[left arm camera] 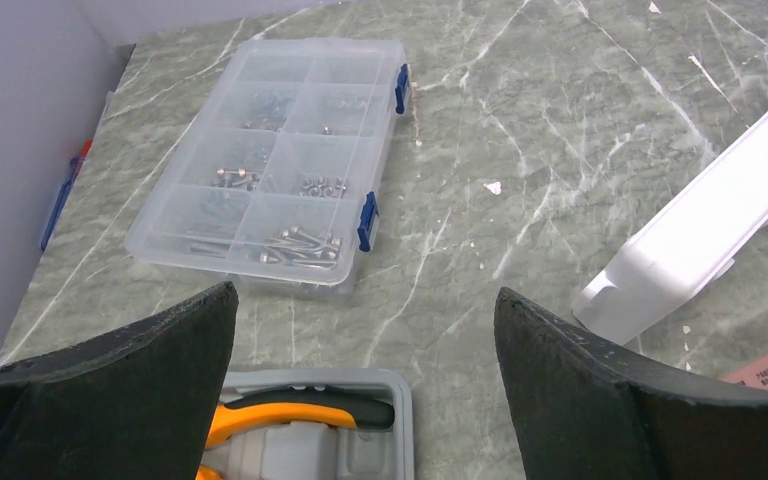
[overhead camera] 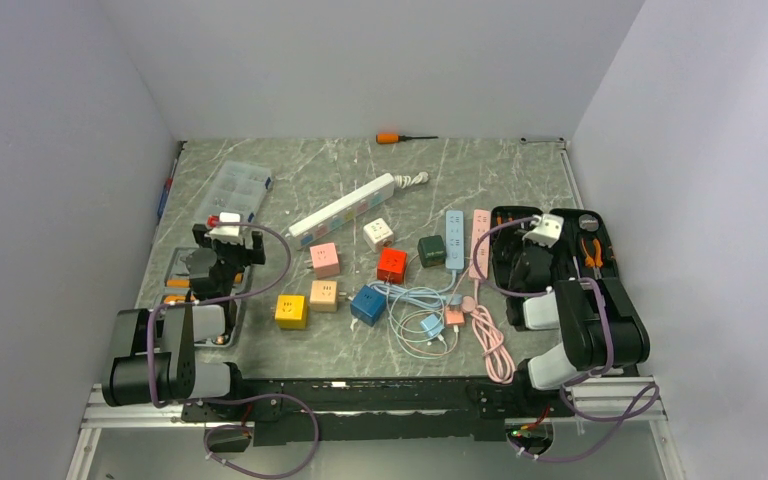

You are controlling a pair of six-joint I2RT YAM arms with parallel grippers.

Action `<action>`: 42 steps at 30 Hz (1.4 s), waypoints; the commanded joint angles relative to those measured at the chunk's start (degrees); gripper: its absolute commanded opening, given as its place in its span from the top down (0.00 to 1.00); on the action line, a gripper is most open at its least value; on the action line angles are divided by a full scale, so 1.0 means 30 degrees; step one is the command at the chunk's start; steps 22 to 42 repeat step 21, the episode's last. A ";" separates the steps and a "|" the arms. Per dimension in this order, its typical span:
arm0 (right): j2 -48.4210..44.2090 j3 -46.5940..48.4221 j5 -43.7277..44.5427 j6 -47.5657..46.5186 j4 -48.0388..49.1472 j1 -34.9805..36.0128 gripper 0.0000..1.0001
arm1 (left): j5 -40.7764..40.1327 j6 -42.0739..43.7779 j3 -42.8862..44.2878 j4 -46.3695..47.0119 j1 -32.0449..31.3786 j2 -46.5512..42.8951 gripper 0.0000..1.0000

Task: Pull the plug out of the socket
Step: Reset both arms

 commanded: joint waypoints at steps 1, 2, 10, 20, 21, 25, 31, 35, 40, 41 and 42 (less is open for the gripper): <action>-0.0285 0.0931 -0.0823 0.0657 -0.1343 -0.0799 0.00 | -0.0399 -0.0446 0.0148 0.0442 -0.0121 0.0161 0.01; -0.0316 0.0864 -0.0809 0.0657 -0.1283 -0.0796 0.00 | -0.0403 -0.0405 0.0184 0.0258 -0.0119 0.0099 0.01; -0.0305 0.0865 -0.0806 0.0613 -0.1267 -0.0808 0.00 | -0.0420 -0.0413 0.0200 0.0277 -0.0135 0.0121 0.01; -0.0328 0.0880 -0.0806 0.0649 -0.1286 -0.0800 0.00 | -0.0680 -0.0330 0.0304 0.0104 -0.0285 0.0175 0.00; -0.0321 0.0880 -0.0810 0.0641 -0.1287 -0.0811 0.00 | -0.0687 -0.0358 0.0222 0.0197 -0.0282 0.0123 0.01; -0.0321 0.0880 -0.0810 0.0641 -0.1287 -0.0811 0.00 | -0.0687 -0.0358 0.0222 0.0197 -0.0282 0.0123 0.01; -0.0321 0.0880 -0.0810 0.0641 -0.1287 -0.0811 0.00 | -0.0687 -0.0358 0.0222 0.0197 -0.0282 0.0123 0.01; -0.0321 0.0880 -0.0810 0.0641 -0.1287 -0.0811 0.00 | -0.0687 -0.0358 0.0222 0.0197 -0.0282 0.0123 0.01; -0.0321 0.0880 -0.0810 0.0641 -0.1287 -0.0811 0.00 | -0.0687 -0.0358 0.0222 0.0197 -0.0282 0.0123 0.01; -0.0321 0.0880 -0.0810 0.0641 -0.1287 -0.0811 0.00 | -0.0687 -0.0358 0.0222 0.0197 -0.0282 0.0123 0.01; -0.0321 0.0880 -0.0810 0.0641 -0.1287 -0.0811 0.00 | -0.0687 -0.0358 0.0222 0.0197 -0.0282 0.0123 0.01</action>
